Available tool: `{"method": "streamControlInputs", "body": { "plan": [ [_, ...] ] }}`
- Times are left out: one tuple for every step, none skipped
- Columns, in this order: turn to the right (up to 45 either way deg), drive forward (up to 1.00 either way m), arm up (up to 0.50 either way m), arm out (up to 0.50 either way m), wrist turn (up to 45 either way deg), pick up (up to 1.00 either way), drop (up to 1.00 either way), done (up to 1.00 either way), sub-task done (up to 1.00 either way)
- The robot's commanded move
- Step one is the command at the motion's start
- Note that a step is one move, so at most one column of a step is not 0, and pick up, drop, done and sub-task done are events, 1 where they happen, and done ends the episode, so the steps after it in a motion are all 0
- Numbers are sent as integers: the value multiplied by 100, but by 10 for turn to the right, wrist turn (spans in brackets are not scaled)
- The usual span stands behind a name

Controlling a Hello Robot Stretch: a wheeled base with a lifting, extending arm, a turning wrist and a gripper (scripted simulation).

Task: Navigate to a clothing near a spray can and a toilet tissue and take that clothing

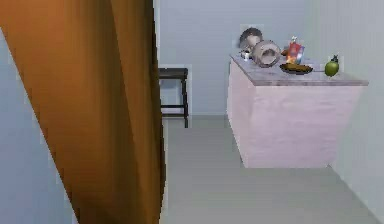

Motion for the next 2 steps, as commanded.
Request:
{"method": "streamControlInputs", "body": {
  "plan": [
    [450,0,0,0,0,0,0,0,0],
    [0,40,0,0,0,0,0,0,0]
  ]
}}
